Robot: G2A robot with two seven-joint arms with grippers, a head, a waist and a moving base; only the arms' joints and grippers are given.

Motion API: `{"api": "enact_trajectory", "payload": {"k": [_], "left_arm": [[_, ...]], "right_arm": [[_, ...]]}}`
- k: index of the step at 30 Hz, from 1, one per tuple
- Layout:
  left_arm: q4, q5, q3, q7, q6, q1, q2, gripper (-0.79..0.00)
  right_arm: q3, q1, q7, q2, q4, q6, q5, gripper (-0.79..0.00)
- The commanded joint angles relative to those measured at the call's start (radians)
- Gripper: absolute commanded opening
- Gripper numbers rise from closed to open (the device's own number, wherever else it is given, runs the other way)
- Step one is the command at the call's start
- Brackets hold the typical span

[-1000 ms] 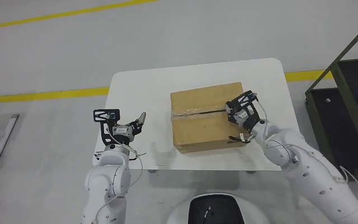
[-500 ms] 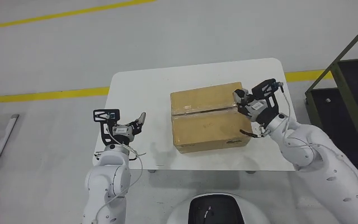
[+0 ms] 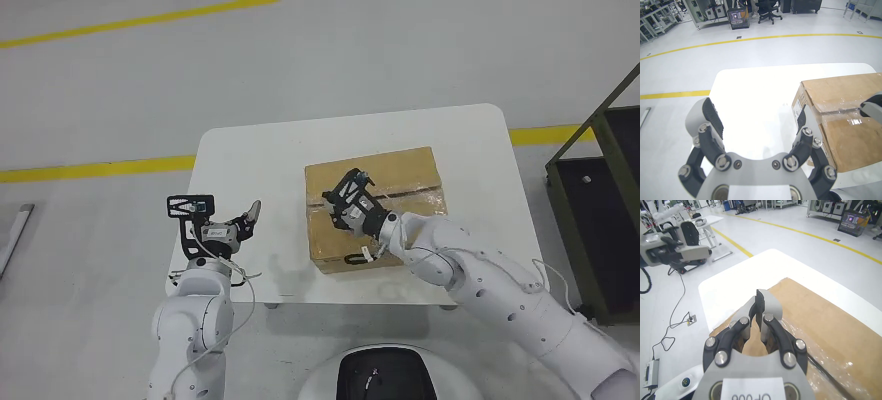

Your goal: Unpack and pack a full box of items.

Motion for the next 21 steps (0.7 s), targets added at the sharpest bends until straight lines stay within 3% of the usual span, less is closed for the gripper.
{"api": "enact_trajectory", "payload": {"k": [1,8,21], "left_arm": [[0.000,0.000,0.000,0.000,0.000,0.000,0.000,0.000],[0.000,0.000,0.000,0.000,0.000,0.000,0.000,0.000],[0.000,0.000,0.000,0.000,0.000,0.000,0.000,0.000]], "right_arm": [[0.003,0.004,-0.009,-0.006,0.040,0.007,0.003,-0.785],[0.117,-0.088,-0.033,0.021,0.045,0.025,-0.020,-0.785],[0.456,-0.312,0.031,0.096,-0.142,0.029,-0.022,-0.785]]}}
